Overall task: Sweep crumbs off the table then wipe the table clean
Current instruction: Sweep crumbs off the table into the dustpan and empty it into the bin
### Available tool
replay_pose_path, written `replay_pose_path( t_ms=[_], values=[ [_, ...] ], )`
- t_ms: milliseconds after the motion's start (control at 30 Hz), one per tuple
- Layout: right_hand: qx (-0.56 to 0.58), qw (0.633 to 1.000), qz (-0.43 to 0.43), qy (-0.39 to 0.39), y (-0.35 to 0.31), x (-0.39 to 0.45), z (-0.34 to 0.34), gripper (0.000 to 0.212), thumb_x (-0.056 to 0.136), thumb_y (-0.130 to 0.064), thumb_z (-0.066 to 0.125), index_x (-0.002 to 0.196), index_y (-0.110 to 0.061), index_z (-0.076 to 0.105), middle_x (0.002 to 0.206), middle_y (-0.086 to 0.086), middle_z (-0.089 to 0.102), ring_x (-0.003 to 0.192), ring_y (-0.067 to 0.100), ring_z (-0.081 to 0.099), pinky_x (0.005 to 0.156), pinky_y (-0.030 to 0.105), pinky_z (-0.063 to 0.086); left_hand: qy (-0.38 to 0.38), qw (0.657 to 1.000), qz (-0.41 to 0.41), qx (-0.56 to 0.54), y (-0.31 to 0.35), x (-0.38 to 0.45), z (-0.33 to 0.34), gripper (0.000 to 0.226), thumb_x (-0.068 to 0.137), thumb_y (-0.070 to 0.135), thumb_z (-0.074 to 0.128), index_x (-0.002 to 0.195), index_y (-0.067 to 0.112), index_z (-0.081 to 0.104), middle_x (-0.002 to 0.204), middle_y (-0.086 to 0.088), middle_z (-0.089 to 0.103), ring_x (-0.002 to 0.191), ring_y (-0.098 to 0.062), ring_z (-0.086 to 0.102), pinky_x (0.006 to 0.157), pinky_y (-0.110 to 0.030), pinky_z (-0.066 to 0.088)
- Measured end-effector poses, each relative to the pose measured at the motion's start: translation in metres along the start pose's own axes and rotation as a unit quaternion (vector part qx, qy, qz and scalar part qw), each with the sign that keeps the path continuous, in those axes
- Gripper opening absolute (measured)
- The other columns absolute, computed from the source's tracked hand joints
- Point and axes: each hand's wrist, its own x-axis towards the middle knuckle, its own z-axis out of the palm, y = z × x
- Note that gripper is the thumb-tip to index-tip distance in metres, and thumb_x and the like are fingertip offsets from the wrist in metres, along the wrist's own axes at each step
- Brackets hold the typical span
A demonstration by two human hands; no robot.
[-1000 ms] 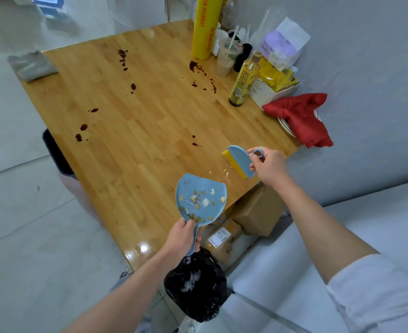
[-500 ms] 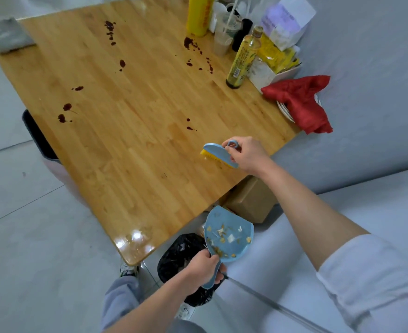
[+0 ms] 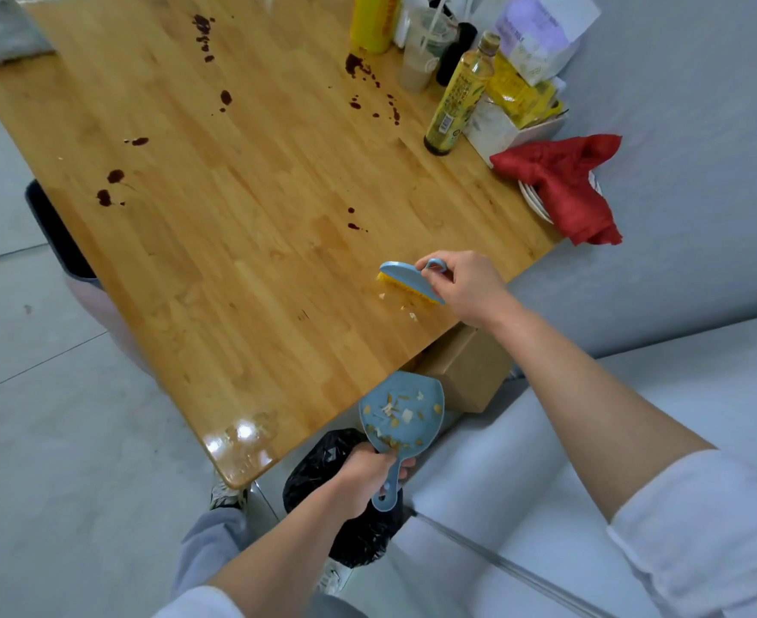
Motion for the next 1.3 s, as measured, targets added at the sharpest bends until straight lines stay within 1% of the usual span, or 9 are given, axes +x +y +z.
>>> replay_pose_path(
  t_ms=[133, 267, 500, 600, 767, 867, 967, 1067, 1300],
  values=[
    [-0.006, 0.998, 0.008, -0.061, -0.002, -0.022, 0.003, 0.020, 0.102, -0.023, 0.051, 0.105, -0.029, 0.070, 0.078, 0.012, 0.070, 0.061, 0.026, 0.059, 0.064, 0.048, 0.053, 0.004, 1.000, 0.000, -0.021, 0.001, 0.005, 0.001, 0.011, 0.100, 0.018, 0.057, 0.105, 0.014, 0.066, 0.103, -0.007, 0.074, 0.096, -0.022, 0.068, 0.092, -0.042, 0.057],
    [0.010, 0.996, 0.024, -0.086, -0.005, -0.048, 0.000, 0.018, 0.100, -0.021, 0.055, 0.104, -0.026, 0.072, 0.080, 0.006, 0.071, 0.077, 0.027, 0.069, 0.076, 0.049, 0.058, 0.021, 0.999, 0.000, -0.027, 0.002, 0.003, 0.004, 0.014, 0.100, 0.016, 0.056, 0.107, 0.012, 0.067, 0.100, -0.006, 0.075, 0.091, -0.019, 0.069, 0.097, -0.046, 0.054],
    [0.003, 0.995, 0.011, -0.096, -0.015, -0.058, -0.013, 0.016, 0.100, -0.021, 0.058, 0.103, -0.026, 0.072, 0.081, 0.005, 0.071, 0.079, 0.021, 0.069, 0.077, 0.044, 0.059, 0.028, 0.999, 0.012, -0.011, 0.004, -0.004, -0.001, 0.023, 0.102, 0.021, 0.053, 0.121, 0.012, 0.063, 0.100, -0.002, 0.072, 0.084, -0.013, 0.063, 0.081, -0.032, 0.050],
    [-0.011, 0.998, 0.009, -0.060, -0.018, -0.053, -0.011, 0.017, 0.101, -0.022, 0.056, 0.105, -0.027, 0.071, 0.078, 0.006, 0.069, 0.076, 0.029, 0.067, 0.072, 0.047, 0.056, 0.022, 1.000, 0.016, 0.003, 0.001, -0.002, -0.007, 0.023, 0.103, 0.024, 0.053, 0.120, 0.013, 0.063, 0.106, -0.002, 0.073, 0.085, -0.012, 0.063, 0.079, -0.030, 0.051],
    [-0.019, 0.993, 0.015, -0.120, -0.028, -0.062, 0.004, 0.017, 0.101, -0.022, 0.056, 0.105, -0.024, 0.073, 0.082, -0.007, 0.065, 0.080, 0.019, 0.066, 0.076, 0.042, 0.059, 0.017, 1.000, 0.010, 0.013, -0.007, 0.001, -0.013, 0.023, 0.104, 0.025, 0.050, 0.118, 0.013, 0.063, 0.103, 0.001, 0.074, 0.090, -0.014, 0.065, 0.079, -0.031, 0.053],
    [-0.021, 0.988, 0.029, -0.153, -0.030, -0.068, -0.001, 0.018, 0.101, -0.019, 0.055, 0.102, -0.022, 0.073, 0.082, -0.002, 0.068, 0.080, 0.016, 0.067, 0.079, 0.040, 0.059, 0.019, 1.000, 0.013, 0.020, -0.010, -0.001, -0.016, 0.017, 0.104, 0.026, 0.050, 0.111, 0.018, 0.064, 0.103, 0.001, 0.075, 0.093, -0.016, 0.065, 0.093, -0.040, 0.053],
    [-0.027, 0.981, 0.042, -0.185, -0.033, -0.071, -0.010, 0.016, 0.101, -0.019, 0.057, 0.100, -0.023, 0.073, 0.079, 0.001, 0.069, 0.081, 0.016, 0.069, 0.082, 0.040, 0.059, 0.012, 1.000, 0.012, 0.005, -0.009, -0.006, -0.018, 0.011, 0.103, 0.024, 0.051, 0.103, 0.020, 0.062, 0.105, -0.004, 0.074, 0.095, -0.018, 0.065, 0.092, -0.040, 0.055],
    [-0.020, 0.985, 0.050, -0.165, -0.032, -0.072, -0.015, 0.016, 0.100, -0.019, 0.058, 0.098, -0.024, 0.073, 0.080, 0.002, 0.070, 0.079, 0.015, 0.070, 0.083, 0.041, 0.059, 0.005, 1.000, 0.007, 0.002, -0.010, -0.010, -0.017, 0.012, 0.103, 0.022, 0.052, 0.106, 0.017, 0.062, 0.105, -0.007, 0.073, 0.090, -0.018, 0.065, 0.083, -0.036, 0.056],
    [-0.008, 0.991, 0.074, -0.107, -0.025, -0.083, -0.023, 0.015, 0.099, -0.021, 0.057, 0.093, -0.023, 0.071, 0.078, 0.008, 0.071, 0.077, 0.023, 0.070, 0.079, 0.045, 0.059, -0.012, 1.000, -0.006, -0.005, -0.007, -0.020, -0.015, 0.012, 0.103, 0.016, 0.051, 0.110, 0.012, 0.060, 0.103, -0.010, 0.072, 0.088, -0.021, 0.067, 0.079, -0.037, 0.058]
  ],
)
